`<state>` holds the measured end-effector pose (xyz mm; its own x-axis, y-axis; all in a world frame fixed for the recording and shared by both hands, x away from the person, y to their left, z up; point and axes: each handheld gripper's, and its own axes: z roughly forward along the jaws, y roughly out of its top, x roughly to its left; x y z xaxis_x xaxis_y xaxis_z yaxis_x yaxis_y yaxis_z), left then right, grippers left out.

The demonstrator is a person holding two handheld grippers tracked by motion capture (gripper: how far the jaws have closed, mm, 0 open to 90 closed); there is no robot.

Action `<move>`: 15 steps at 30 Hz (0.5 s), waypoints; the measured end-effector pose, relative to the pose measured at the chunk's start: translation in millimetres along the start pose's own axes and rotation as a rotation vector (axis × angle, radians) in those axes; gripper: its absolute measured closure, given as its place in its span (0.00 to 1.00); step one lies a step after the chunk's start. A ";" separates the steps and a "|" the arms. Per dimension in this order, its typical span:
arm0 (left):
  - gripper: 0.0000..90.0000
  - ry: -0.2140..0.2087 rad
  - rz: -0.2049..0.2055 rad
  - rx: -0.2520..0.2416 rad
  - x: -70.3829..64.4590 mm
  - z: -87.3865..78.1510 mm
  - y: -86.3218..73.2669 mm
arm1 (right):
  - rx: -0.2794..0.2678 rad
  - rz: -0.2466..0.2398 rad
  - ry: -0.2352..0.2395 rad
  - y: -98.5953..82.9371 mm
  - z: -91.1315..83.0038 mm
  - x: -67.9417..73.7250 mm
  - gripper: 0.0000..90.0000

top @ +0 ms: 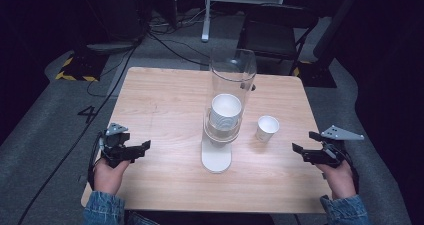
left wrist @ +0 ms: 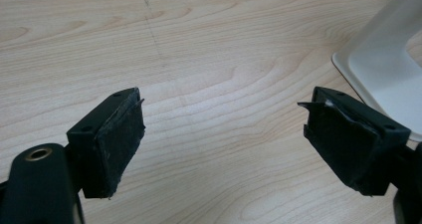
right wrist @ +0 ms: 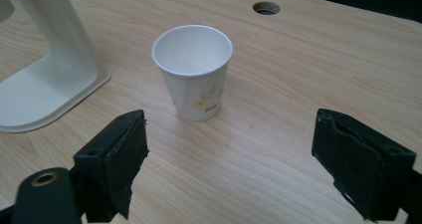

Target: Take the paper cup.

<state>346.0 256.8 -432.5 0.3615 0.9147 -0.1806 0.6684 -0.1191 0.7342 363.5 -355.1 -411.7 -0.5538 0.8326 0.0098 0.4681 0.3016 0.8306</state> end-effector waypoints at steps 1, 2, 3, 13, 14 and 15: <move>0.18 0.005 0.000 0.001 0.7 -0.3 -0.1 | -0.005 0.013 -0.007 -2.6 -1.5 -4.2 0.16; 0.18 0.010 0.001 0.001 1.6 -0.5 -0.3 | -0.012 0.030 -0.011 -4.5 -2.9 -7.1 0.16; 0.18 0.010 -0.002 0.000 2.3 -0.7 -0.3 | -0.019 0.041 -0.015 -6.3 -4.4 -10.2 0.16; 0.18 0.010 0.006 0.006 1.2 2.8 1.5 | -0.033 0.078 -0.021 -15.9 -8.7 -20.9 0.17; 0.18 0.009 0.006 0.006 0.9 3.0 1.8 | -0.035 0.077 -0.020 -15.9 -8.5 -20.6 0.17; 0.18 0.010 0.005 0.005 0.7 3.0 1.9 | -0.036 0.080 -0.020 -15.8 -8.2 -19.6 0.17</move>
<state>349.5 256.1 -433.2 0.3580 0.9180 -0.1705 0.6699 -0.1254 0.7318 361.3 -380.0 -420.4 -0.5021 0.8623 0.0660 0.4851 0.2176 0.8470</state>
